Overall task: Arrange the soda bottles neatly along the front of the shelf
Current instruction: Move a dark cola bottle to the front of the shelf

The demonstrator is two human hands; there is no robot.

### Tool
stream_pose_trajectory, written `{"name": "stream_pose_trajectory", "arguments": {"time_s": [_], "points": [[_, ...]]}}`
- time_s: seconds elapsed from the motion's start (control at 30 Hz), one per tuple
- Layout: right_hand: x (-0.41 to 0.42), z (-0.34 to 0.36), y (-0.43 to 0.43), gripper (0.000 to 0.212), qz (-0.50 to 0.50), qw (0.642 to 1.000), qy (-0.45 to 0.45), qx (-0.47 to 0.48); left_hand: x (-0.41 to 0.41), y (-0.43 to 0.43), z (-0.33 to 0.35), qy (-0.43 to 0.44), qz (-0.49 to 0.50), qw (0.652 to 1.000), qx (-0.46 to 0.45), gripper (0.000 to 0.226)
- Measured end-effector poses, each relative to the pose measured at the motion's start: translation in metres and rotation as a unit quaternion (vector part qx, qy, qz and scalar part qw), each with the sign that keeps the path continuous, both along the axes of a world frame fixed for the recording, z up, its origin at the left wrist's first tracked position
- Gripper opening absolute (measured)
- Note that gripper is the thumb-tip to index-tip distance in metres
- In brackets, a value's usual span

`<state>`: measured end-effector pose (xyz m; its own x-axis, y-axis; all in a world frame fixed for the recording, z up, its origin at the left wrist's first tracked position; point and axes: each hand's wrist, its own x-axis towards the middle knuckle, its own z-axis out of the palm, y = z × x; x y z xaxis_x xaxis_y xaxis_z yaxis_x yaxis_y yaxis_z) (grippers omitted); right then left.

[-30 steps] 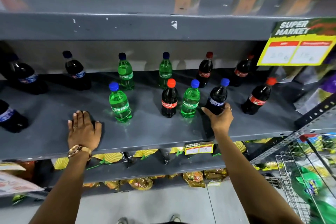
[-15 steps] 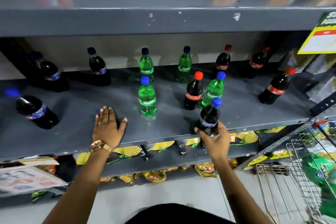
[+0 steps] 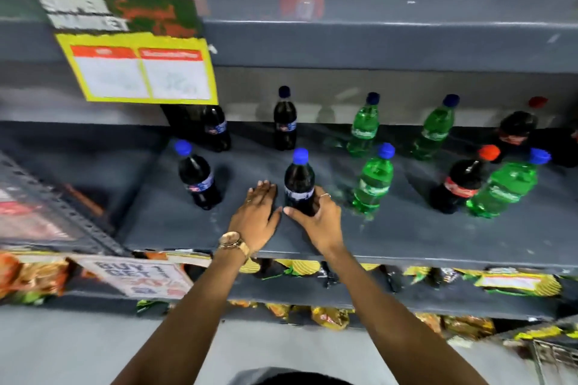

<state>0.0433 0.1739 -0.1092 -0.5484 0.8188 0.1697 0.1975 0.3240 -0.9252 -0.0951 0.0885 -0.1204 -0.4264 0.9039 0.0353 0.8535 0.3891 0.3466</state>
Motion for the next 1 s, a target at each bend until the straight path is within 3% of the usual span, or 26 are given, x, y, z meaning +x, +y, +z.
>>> {"name": "stream_pose_trajectory", "arguments": {"time_s": [0.13, 0.2, 0.3, 0.43, 0.53, 0.63, 0.83, 1.0], "points": [[-0.026, 0.005, 0.015, 0.047, 0.034, 0.999, -0.018, -0.003, -0.010, -0.001, 0.000, -0.040, 0.019, 0.998, 0.039, 0.054], [-0.025, 0.004, 0.015, 0.060, 0.040, 0.999, -0.004, -0.014, -0.011, -0.004, -0.001, -0.059, 0.013, 0.996, 0.061, 0.055], [-0.026, -0.003, 0.004, 0.074, -0.028, 0.999, 0.038, -0.026, -0.014, -0.006, -0.002, -0.057, -0.026, 0.994, 0.088, 0.058], [-0.032, -0.003, 0.000, 0.068, -0.079, 0.996, 0.024, -0.033, -0.017, -0.008, -0.002, -0.105, -0.038, 0.984, 0.137, 0.054], [-0.026, -0.006, 0.006, 0.069, -0.059, 0.995, 0.046, -0.066, -0.018, -0.011, -0.001, -0.162, -0.023, 0.971, 0.176, 0.042], [-0.017, -0.009, 0.009, 0.058, -0.021, 0.996, 0.044, -0.072, -0.015, -0.012, -0.002, -0.161, -0.012, 0.968, 0.193, 0.029], [-0.021, -0.009, 0.005, 0.064, -0.038, 0.999, 0.008, -0.013, -0.015, -0.008, 0.000, -0.158, -0.004, 0.972, 0.173, 0.051], [-0.015, -0.007, 0.004, 0.057, 0.005, 1.000, 0.006, -0.020, -0.018, -0.006, -0.006, -0.188, 0.044, 0.957, 0.214, 0.033]]}}
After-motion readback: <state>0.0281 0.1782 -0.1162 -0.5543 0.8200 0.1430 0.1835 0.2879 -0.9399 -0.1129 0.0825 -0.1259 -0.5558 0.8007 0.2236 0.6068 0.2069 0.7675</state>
